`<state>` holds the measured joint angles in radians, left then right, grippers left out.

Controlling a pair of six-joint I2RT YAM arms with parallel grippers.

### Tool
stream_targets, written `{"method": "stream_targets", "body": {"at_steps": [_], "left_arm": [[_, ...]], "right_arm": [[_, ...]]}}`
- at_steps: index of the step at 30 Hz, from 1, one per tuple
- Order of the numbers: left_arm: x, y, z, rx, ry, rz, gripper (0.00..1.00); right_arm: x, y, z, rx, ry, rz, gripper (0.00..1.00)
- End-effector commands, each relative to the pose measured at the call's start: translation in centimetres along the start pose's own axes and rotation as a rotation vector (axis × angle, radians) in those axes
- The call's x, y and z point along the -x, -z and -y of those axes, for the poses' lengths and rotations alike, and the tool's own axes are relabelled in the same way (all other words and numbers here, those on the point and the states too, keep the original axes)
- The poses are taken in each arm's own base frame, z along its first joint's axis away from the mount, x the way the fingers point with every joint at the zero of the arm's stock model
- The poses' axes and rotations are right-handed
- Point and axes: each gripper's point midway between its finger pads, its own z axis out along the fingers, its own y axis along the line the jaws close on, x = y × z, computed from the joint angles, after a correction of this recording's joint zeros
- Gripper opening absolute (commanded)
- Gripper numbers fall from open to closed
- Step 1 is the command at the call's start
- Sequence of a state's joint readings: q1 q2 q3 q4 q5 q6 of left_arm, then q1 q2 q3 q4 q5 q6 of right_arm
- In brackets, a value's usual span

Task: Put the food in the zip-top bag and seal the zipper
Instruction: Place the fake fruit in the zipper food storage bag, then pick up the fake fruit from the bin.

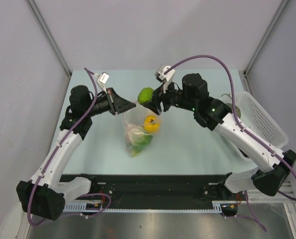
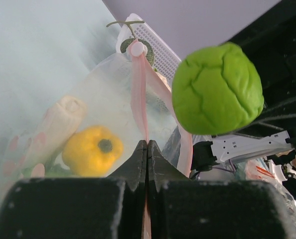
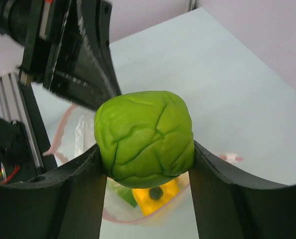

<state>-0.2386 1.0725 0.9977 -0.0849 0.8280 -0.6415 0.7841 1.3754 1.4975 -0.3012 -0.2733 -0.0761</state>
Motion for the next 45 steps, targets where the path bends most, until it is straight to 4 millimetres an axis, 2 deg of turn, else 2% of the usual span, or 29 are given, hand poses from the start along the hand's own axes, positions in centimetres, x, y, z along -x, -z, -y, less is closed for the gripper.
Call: {"method": "stream_targets", "body": {"at_steps": [1,4,7,10,12,13,15,16,17,19,20,22,23,25,26,28,29,30,32,33,35,36,38,39,41,42,43,45], "left_arm": [[1.5,0.3,1.7,-0.045,-0.033,0.040,0.00],[1.4,0.2,1.7,-0.054,-0.031,0.035,0.00],[1.2,0.4,2.1,-0.070,-0.042,0.032,0.00],[0.9,0.6,2.0,-0.066,-0.044,0.029,0.00],[0.9,0.7,2.2,-0.068,-0.048,0.029,0.00],[0.9,0.7,2.3,-0.069,-0.050,0.031,0.00],[0.9,0.8,2.3,-0.070,-0.057,0.032,0.00],[0.8,0.8,2.2,-0.070,-0.058,0.032,0.00],[0.9,0.8,2.3,-0.070,-0.061,0.034,0.00],[0.8,0.8,2.2,-0.069,-0.062,0.033,0.00],[0.8,0.7,2.2,-0.069,-0.062,0.033,0.00],[0.7,0.7,2.1,-0.070,-0.060,0.032,0.00],[0.7,0.7,2.0,-0.069,-0.060,0.033,0.00],[0.6,0.7,2.0,-0.072,-0.063,0.032,0.00],[0.7,0.7,2.0,-0.071,-0.066,0.033,0.00],[0.7,0.7,2.1,-0.074,-0.072,0.032,0.00],[0.6,0.7,2.0,-0.071,-0.078,0.031,0.00],[0.7,0.8,2.0,-0.068,-0.081,0.033,0.01],[0.6,0.8,2.0,-0.069,-0.091,0.030,0.00],[0.6,0.8,2.0,-0.069,-0.097,0.030,0.00],[0.5,0.8,2.0,-0.071,-0.105,0.026,0.00],[0.5,0.8,1.9,-0.070,-0.103,0.024,0.00],[0.3,0.8,1.8,-0.070,-0.103,0.020,0.00],[0.3,0.8,1.8,-0.071,-0.102,0.018,0.00],[0.1,0.7,1.8,-0.077,-0.102,0.013,0.00],[0.1,0.7,1.7,-0.078,-0.101,0.012,0.00],[0.1,0.7,1.9,-0.085,-0.103,0.006,0.00],[0.2,0.7,2.0,-0.088,-0.114,0.003,0.00]], "right_arm": [[0.3,2.3,-2.3,0.104,0.113,0.018,0.00],[-0.6,1.6,-3.3,0.146,0.145,-0.009,0.00],[-1.4,0.6,-3.3,0.137,0.143,-0.029,0.00],[-2.1,-0.3,-3.7,0.154,0.144,-0.043,0.18],[-2.9,-0.8,-3.6,0.150,0.133,-0.068,0.24],[-3.0,-0.9,-3.6,0.149,0.127,-0.074,0.42],[-2.8,-0.6,-3.7,0.150,0.121,-0.075,0.64],[-2.5,-0.5,-3.7,0.148,0.118,-0.069,0.83],[-2.2,-0.2,-3.6,0.136,0.116,-0.063,0.90],[-0.6,0.7,-3.2,0.112,0.112,-0.028,0.99],[-0.4,1.1,-2.7,0.087,0.096,-0.029,1.00],[1.4,2.4,-1.9,0.067,0.091,0.002,1.00],[1.2,3.0,-1.0,0.053,0.083,-0.016,1.00],[2.6,4.5,0.7,-0.002,0.082,0.001,1.00],[2.1,5.8,3.7,-0.076,0.053,-0.029,1.00],[1.4,8.1,6.1,-0.098,-0.004,-0.071,1.00],[0.8,10.2,9.8,-0.189,-0.058,-0.084,1.00],[0.2,11.5,11.3,-0.224,-0.082,-0.101,1.00],[-2.7,14.1,13.2,-0.282,-0.124,-0.199,1.00],[-4.3,16.4,15.7,-0.363,-0.097,-0.253,0.99],[-8.9,19.5,17.2,-0.451,-0.160,-0.401,0.97],[-10.6,22.1,18.8,-0.523,-0.173,-0.454,0.95],[-15.1,25.4,19.3,-0.587,-0.275,-0.605,0.93],[-17.2,28.4,19.7,-0.651,-0.315,-0.698,0.90],[-20.0,30.9,19.8,-0.666,-0.372,-0.811,0.86],[-20.9,32.4,19.7,-0.677,-0.407,-0.847,0.83],[-21.7,34.9,20.1,-0.702,-0.410,-0.872,0.82],[-23.2,37.2,19.4,-0.686,-0.435,-0.937,0.81]]}}
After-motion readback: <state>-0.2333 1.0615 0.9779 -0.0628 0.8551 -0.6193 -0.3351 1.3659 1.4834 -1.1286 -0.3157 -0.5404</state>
